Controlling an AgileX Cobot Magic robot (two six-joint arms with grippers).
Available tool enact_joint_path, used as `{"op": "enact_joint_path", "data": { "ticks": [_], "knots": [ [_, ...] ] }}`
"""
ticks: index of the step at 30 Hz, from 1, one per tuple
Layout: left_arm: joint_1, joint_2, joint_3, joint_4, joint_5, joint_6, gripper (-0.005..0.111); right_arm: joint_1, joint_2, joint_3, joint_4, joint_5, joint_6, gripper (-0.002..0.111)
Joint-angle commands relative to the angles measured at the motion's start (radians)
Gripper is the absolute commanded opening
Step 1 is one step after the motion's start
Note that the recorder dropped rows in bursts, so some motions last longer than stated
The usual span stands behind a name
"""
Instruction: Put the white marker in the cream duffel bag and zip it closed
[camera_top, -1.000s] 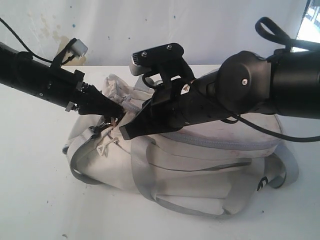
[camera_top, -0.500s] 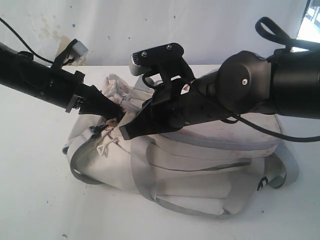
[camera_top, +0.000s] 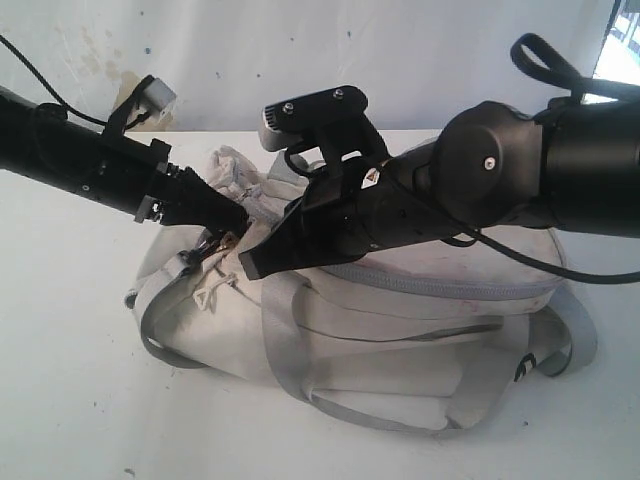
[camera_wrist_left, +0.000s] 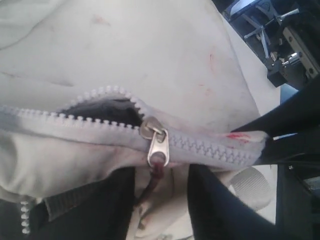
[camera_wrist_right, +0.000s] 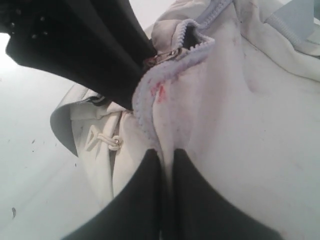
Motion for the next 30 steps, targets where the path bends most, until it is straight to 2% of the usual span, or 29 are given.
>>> {"op": "enact_joint_path", "data": {
  "ticks": [1, 7, 9, 12, 15, 20, 27, 30],
  "knots": [
    [-0.003, 0.01, 0.0, -0.033, 0.002, 0.006, 0.044, -0.001, -0.007, -0.009, -0.008, -0.008, -0.005, 0.0],
    [-0.003, 0.05, 0.0, -0.065, 0.002, 0.006, 0.043, -0.001, -0.009, -0.009, -0.008, -0.017, -0.005, 0.0],
    [-0.003, 0.062, 0.0, -0.1, 0.002, 0.002, 0.032, -0.001, -0.013, -0.009, -0.008, -0.019, -0.005, 0.0],
    [-0.003, 0.062, 0.0, -0.107, 0.002, 0.002, 0.0, -0.001, -0.016, -0.009, -0.008, -0.022, -0.005, 0.0],
    [0.006, 0.054, -0.006, -0.077, 0.002, -0.065, 0.0, -0.001, -0.016, -0.009, -0.017, 0.007, -0.005, 0.0],
    [0.055, -0.011, -0.006, -0.046, 0.002, -0.189, 0.0, -0.001, -0.016, -0.009, -0.136, 0.082, -0.005, 0.0],
    [0.058, -0.058, -0.006, -0.085, 0.002, -0.394, 0.0, -0.001, -0.016, -0.009, -0.195, 0.097, -0.005, 0.0],
    [0.058, -0.058, -0.006, -0.029, 0.002, -0.414, 0.0, -0.001, -0.016, -0.009, -0.207, 0.104, -0.005, 0.0]
  ]
}}
